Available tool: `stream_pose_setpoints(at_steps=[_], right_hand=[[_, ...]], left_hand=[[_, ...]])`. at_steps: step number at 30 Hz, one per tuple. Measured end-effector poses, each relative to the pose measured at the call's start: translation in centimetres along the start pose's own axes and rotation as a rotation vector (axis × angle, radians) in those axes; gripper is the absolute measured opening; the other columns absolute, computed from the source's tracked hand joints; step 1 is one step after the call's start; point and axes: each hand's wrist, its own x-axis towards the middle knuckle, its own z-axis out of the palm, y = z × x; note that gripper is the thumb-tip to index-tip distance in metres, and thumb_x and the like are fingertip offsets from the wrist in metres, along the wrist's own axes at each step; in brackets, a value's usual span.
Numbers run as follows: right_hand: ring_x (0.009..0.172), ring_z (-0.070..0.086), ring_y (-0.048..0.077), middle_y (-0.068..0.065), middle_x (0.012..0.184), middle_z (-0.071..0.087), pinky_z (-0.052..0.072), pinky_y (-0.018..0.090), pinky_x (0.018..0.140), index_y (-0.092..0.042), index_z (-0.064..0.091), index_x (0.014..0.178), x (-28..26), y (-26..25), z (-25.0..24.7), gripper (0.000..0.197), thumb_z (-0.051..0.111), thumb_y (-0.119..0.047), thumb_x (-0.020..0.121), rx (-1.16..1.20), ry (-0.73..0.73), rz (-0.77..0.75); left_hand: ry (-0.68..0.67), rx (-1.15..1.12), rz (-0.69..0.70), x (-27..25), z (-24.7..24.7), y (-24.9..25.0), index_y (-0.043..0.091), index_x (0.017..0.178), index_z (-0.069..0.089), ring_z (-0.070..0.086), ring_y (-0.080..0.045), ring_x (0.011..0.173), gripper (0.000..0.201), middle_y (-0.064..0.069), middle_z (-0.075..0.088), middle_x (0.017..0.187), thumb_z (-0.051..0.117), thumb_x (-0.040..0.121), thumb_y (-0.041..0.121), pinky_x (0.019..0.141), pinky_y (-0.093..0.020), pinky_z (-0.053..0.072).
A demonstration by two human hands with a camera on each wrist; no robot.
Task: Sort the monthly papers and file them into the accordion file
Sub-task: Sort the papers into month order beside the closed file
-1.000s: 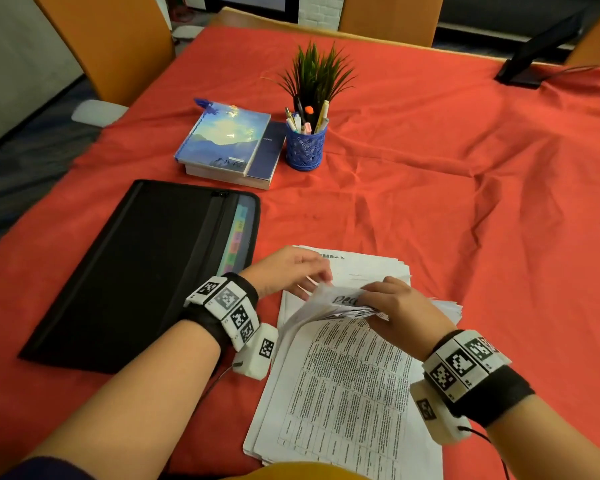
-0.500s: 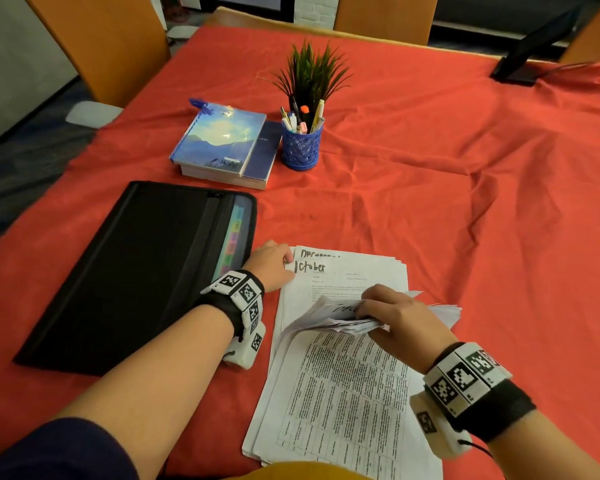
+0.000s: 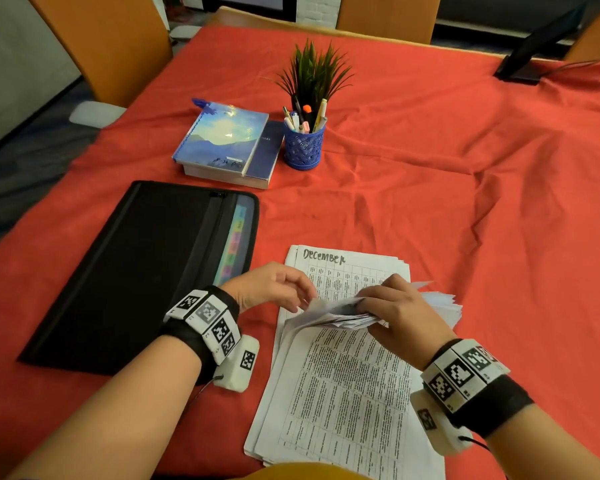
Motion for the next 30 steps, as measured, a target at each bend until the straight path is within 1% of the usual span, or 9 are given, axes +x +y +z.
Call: stream_pose_setpoints(at_steps=[4, 6, 10, 16, 19, 21, 25, 27, 30], right_hand=[[0.087, 0.046, 0.018, -0.017, 0.077, 0.065, 0.025, 0.029, 0.070, -0.026, 0.068, 0.077, -0.3, -0.3, -0.5, 0.020, 0.066, -0.017, 0.059, -0.120, 0.055, 0.072], [0.086, 0.054, 0.019, -0.015, 0.077, 0.064, 0.031, 0.028, 0.071, -0.025, 0.067, 0.079, -0.4, -0.2, -0.3, 0.022, 0.065, -0.016, 0.060, -0.089, 0.027, 0.054], [0.069, 0.063, 0.023, -0.002, 0.081, 0.065, 0.050, 0.031, 0.064, -0.016, 0.066, 0.083, -0.5, 0.1, 0.0, 0.024, 0.067, -0.003, 0.062, 0.045, -0.022, 0.061], [0.067, 0.064, 0.017, 0.008, 0.106, 0.059, 0.046, 0.021, 0.057, -0.015, 0.066, 0.085, -0.8, -0.2, -0.6, 0.034, 0.075, 0.005, 0.058, 0.094, -0.004, 0.115], [0.073, 0.058, 0.009, 0.017, 0.132, 0.042, 0.051, 0.025, 0.060, -0.015, 0.066, 0.086, -1.2, -0.1, -0.7, 0.036, 0.073, 0.007, 0.059, 0.113, 0.026, 0.141], [0.073, 0.052, 0.004, 0.019, 0.140, 0.035, 0.051, 0.026, 0.062, -0.015, 0.067, 0.086, -1.3, 0.1, -0.8, 0.034, 0.072, 0.006, 0.060, 0.109, 0.043, 0.152], [0.077, 0.060, 0.022, 0.007, 0.112, 0.063, 0.053, 0.035, 0.066, -0.016, 0.067, 0.087, -1.3, 0.4, -0.2, 0.030, 0.071, 0.002, 0.063, 0.077, 0.076, 0.059], [0.075, 0.053, 0.022, -0.005, 0.094, 0.068, 0.049, 0.037, 0.064, -0.019, 0.069, 0.086, -1.2, 0.3, -0.1, 0.024, 0.070, -0.006, 0.065, 0.002, 0.093, 0.043], [0.086, 0.046, 0.020, -0.015, 0.085, 0.067, 0.034, 0.034, 0.074, -0.024, 0.069, 0.080, -1.2, 0.0, -0.4, 0.023, 0.076, -0.012, 0.061, -0.120, 0.145, 0.118]], left_hand=[[0.381, 0.136, -0.107, 1.7, -0.5, -0.7, 0.015, 0.084, 0.066, 0.059, -0.011, 0.083, 0.024, 0.002, 0.065, 0.086, 0.050, 0.082, -0.002, 0.070, -0.025, 0.050], [0.516, 0.248, -0.177, 3.0, -0.5, -1.6, 0.018, 0.083, 0.058, 0.053, -0.017, 0.077, 0.013, -0.001, 0.057, 0.080, 0.054, 0.084, 0.005, 0.068, -0.029, 0.047], [0.508, 0.296, -0.225, 4.7, -0.1, -2.3, 0.021, 0.068, 0.045, 0.044, -0.017, 0.069, 0.018, -0.008, 0.045, 0.074, 0.063, 0.069, 0.024, 0.064, -0.029, 0.035], [0.530, 0.196, -0.062, 4.9, 0.7, -1.5, 0.009, 0.068, 0.056, 0.047, -0.013, 0.057, 0.018, -0.003, 0.050, 0.062, 0.062, 0.086, 0.005, 0.055, -0.021, 0.038], [0.382, 0.078, 0.018, 3.2, 0.9, -1.0, 0.009, 0.074, 0.065, 0.056, 0.000, 0.062, 0.013, 0.003, 0.061, 0.071, 0.066, 0.083, 0.000, 0.063, -0.013, 0.047], [0.173, 0.034, 0.008, 2.1, 1.2, -0.8, 0.006, 0.083, 0.069, 0.060, -0.003, 0.069, 0.012, 0.001, 0.066, 0.077, 0.064, 0.082, -0.005, 0.070, -0.015, 0.050], [0.027, 0.058, -0.039, 0.9, 1.2, -0.8, 0.003, 0.090, 0.072, 0.063, -0.010, 0.078, 0.017, -0.002, 0.070, 0.081, 0.060, 0.083, -0.007, 0.077, -0.020, 0.051], [0.155, -0.019, -0.039, 1.0, 1.0, -0.7, 0.007, 0.092, 0.072, 0.063, -0.012, 0.092, 0.016, -0.001, 0.071, 0.092, 0.061, 0.083, -0.001, 0.085, -0.025, 0.049], [0.601, 0.083, -0.080, 2.2, 0.6, -1.0, 0.012, 0.108, 0.066, 0.057, -0.015, 0.111, 0.021, 0.001, 0.064, 0.110, 0.061, 0.087, 0.010, 0.091, -0.030, 0.045]])
